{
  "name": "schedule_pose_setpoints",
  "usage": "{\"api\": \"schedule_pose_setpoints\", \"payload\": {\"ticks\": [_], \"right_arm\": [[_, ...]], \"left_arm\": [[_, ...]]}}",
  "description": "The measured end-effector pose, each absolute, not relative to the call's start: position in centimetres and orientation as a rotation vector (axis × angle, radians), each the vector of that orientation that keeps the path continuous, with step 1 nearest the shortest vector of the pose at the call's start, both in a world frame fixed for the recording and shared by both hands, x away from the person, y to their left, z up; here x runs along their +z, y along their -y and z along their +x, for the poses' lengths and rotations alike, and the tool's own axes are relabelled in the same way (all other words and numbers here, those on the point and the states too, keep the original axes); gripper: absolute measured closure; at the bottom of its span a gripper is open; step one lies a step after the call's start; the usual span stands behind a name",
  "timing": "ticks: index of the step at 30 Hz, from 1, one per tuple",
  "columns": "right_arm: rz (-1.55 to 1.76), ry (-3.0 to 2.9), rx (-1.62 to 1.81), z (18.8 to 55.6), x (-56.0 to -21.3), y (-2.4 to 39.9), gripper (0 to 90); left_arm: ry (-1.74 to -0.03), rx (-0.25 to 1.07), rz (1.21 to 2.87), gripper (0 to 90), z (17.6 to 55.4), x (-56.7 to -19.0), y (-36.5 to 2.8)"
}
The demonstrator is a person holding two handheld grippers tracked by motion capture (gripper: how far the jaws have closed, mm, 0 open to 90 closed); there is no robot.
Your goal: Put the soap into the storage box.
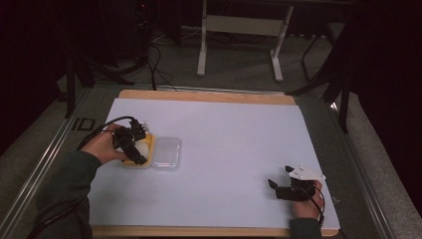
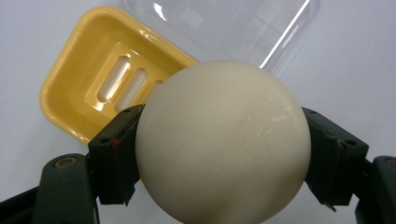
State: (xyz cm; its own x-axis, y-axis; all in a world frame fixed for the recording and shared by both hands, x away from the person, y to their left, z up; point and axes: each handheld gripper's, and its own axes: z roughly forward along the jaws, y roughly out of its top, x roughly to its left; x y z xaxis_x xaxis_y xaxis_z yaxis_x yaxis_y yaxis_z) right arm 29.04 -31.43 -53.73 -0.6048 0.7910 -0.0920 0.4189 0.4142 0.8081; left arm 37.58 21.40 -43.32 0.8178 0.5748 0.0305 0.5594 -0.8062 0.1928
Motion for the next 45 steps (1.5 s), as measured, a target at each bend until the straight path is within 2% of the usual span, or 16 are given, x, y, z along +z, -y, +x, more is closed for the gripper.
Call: {"api": "schedule_pose_setpoints", "payload": {"ticks": [22,28,45], "right_arm": [[1.028,-2.207,1.068,29.0,-53.7,31.4,15.0],[1.028,-2.206,1.068,29.0,-53.7,31.4,15.0],[1.031,-2.204,1.072,29.0,-53.7,31.5,15.0]], "left_arm": [[-1.042,0.187,2.780,23.8,39.2,-43.5,-21.6],[-1.129,0.203,2.740,23.8,39.8,-43.9,-21.9],[-1.157,0.214,2.745,23.8,40.8,-44.6,-21.4]]}}
